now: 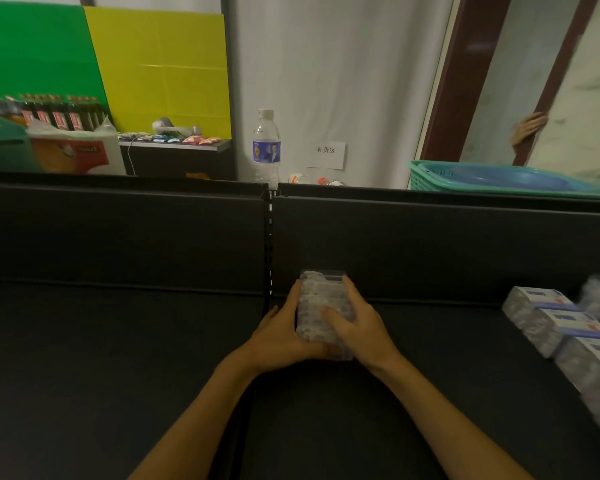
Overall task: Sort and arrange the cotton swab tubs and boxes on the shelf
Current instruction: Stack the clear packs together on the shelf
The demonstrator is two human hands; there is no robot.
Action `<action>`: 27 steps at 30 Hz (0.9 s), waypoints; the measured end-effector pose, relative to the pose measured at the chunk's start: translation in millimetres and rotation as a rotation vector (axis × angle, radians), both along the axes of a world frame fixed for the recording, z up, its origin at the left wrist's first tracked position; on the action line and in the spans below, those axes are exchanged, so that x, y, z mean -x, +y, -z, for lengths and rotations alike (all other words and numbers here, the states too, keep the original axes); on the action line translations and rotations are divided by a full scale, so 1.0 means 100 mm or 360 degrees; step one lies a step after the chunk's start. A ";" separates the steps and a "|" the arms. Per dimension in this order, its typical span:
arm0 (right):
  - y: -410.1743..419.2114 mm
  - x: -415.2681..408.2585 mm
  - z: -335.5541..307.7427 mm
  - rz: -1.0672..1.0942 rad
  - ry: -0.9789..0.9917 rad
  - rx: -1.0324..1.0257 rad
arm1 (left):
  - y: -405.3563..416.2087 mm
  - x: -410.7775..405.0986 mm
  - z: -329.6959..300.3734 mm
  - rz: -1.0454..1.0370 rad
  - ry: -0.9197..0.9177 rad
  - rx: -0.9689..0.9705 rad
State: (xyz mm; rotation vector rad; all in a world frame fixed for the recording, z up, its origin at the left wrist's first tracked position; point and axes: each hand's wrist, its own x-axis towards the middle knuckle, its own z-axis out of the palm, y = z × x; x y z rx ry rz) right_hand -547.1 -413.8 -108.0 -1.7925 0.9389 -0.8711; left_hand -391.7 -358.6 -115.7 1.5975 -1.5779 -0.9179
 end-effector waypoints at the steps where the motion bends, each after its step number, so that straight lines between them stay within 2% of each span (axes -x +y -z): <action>1: 0.01 0.01 0.01 0.0021 -0.0020 0.0014 | 0.00 0.01 0.01 -0.0009 -0.0022 0.0011; 7: 0.08 0.02 0.03 0.0135 -0.0130 0.0043 | 0.07 0.04 -0.03 -0.0019 -0.0090 0.0081; 12: 0.12 0.08 -0.06 0.0132 -0.0287 -0.0084 | 0.14 0.04 -0.03 0.0052 -0.0038 0.0241; 15: 0.14 0.15 -0.12 0.0257 -0.0287 -0.0052 | 0.17 0.04 -0.04 0.0052 0.0061 0.0291; 18: 0.21 0.33 -0.13 0.0368 -0.0094 0.0094 | 0.21 0.02 -0.07 0.0015 0.0240 0.0295; 20: 0.30 0.50 -0.14 0.0389 0.0106 0.0224 | 0.22 0.01 -0.07 -0.0039 0.0199 0.0361; 24: 0.49 0.95 -0.21 0.0386 0.0659 0.0583 | 0.27 0.07 -0.13 -0.0260 -0.0241 0.0700; 27: 0.60 1.31 -0.30 0.0388 0.1023 0.0713 | 0.35 0.28 -0.26 -0.0198 -0.0647 0.0839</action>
